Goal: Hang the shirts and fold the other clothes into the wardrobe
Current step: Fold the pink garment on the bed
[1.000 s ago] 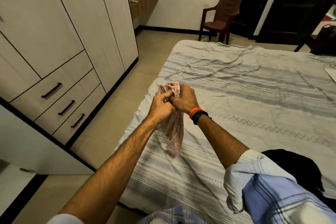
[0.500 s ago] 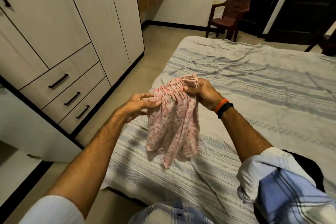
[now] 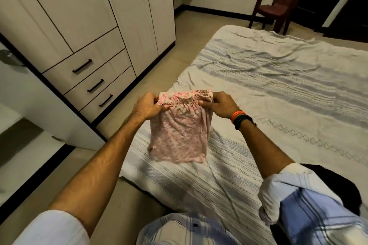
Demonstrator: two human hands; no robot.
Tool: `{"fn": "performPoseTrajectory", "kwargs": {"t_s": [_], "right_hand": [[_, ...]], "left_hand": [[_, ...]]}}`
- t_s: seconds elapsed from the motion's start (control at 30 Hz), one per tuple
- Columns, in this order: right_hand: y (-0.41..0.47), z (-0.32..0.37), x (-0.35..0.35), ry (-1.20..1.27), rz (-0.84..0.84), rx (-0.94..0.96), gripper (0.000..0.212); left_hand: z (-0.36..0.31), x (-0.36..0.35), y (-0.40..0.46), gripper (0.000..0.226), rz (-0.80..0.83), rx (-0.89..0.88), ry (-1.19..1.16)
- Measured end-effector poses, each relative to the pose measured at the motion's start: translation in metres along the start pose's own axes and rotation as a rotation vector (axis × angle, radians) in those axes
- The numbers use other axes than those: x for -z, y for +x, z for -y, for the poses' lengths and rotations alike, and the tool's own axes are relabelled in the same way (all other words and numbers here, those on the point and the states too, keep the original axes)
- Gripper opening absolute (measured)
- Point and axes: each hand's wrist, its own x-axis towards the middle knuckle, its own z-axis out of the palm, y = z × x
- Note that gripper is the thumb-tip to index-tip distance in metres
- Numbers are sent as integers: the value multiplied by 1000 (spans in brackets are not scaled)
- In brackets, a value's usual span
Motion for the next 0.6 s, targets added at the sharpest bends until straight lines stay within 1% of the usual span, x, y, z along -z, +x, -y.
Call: {"fn": "performPoseTrajectory", "kwargs": {"t_s": [0.07,0.13,0.17,0.2,0.3,0.33,0.4,0.47,0.5,0.53,0.6], "right_hand": [[-4,-8,-1,78,141,-23,41],[-10,-15,-1,164,271,-52,43],[-12,-15,-2,195,312,-66,44],[-13,-16,-2,223,340,-77,44],[-5,-15,-2,302,347,-106,48],[-1,-14,-2,309,342,-109,49],[13,-10,-4,301,331,-122,49],[29,-7,-9,263,310,-128,49],[30,-6,-11,239,299,-131,48],[52,-4,-20,242,271,-151,45],[62,-3,-29,237,215,-193,38]], "left_hand": [[12,1,-5,24,117,2,11],[25,1,-12,29,233,23,-77],[31,1,-15,29,267,31,-134],[35,2,-19,29,288,41,-197],[41,4,-17,34,325,78,-337],[42,6,-14,36,328,89,-366],[43,10,-1,38,320,105,-351],[44,9,19,35,270,114,-252],[44,4,24,35,218,113,-178],[49,7,49,35,179,123,-110],[47,-1,62,35,99,144,-20]]}}
